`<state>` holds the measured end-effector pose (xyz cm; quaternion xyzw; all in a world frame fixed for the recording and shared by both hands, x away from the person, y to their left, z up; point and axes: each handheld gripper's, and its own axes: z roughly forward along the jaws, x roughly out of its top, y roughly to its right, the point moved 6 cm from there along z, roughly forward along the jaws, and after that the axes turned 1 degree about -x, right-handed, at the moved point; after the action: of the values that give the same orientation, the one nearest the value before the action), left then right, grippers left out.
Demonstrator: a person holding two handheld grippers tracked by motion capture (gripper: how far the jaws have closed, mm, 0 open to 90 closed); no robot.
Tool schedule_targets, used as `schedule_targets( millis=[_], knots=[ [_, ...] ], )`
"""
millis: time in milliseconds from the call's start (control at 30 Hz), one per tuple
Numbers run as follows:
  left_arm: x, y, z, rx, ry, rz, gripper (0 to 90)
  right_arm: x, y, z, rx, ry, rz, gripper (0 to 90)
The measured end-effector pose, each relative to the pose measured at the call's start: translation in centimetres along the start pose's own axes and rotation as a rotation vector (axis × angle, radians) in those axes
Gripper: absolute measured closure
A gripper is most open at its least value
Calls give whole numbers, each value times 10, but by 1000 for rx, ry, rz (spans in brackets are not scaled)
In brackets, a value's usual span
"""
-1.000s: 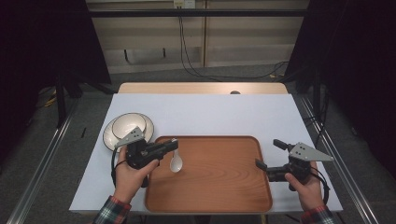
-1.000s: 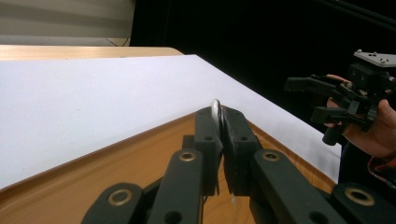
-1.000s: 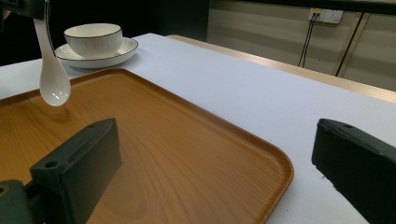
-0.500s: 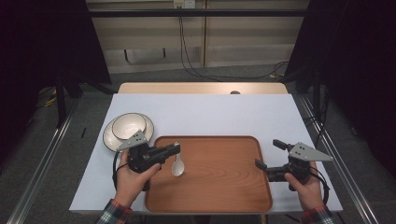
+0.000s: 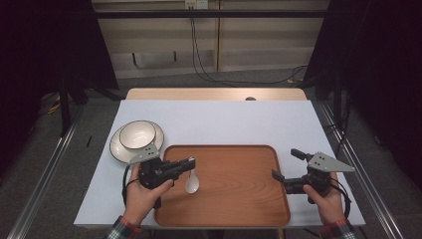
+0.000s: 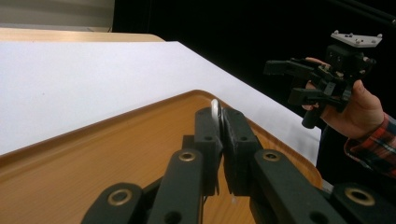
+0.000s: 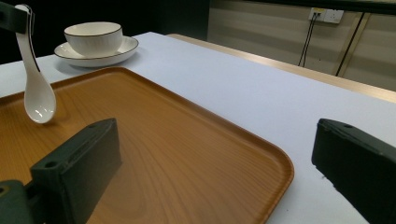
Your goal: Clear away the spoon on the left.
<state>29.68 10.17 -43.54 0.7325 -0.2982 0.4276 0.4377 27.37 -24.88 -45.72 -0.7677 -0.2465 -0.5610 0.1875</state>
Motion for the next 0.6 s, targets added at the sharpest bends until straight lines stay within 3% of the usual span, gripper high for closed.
schedule_targets(
  millis=[367, 600],
  knots=[
    [-5, -3, -1, -7, 4, -33, 852, 0, 0, 0, 2, 4, 3, 11],
    [-6, -4, 0, -17, 5, -33, 852, 0, 1, 0, -1, 1, 2, 11]
  ],
)
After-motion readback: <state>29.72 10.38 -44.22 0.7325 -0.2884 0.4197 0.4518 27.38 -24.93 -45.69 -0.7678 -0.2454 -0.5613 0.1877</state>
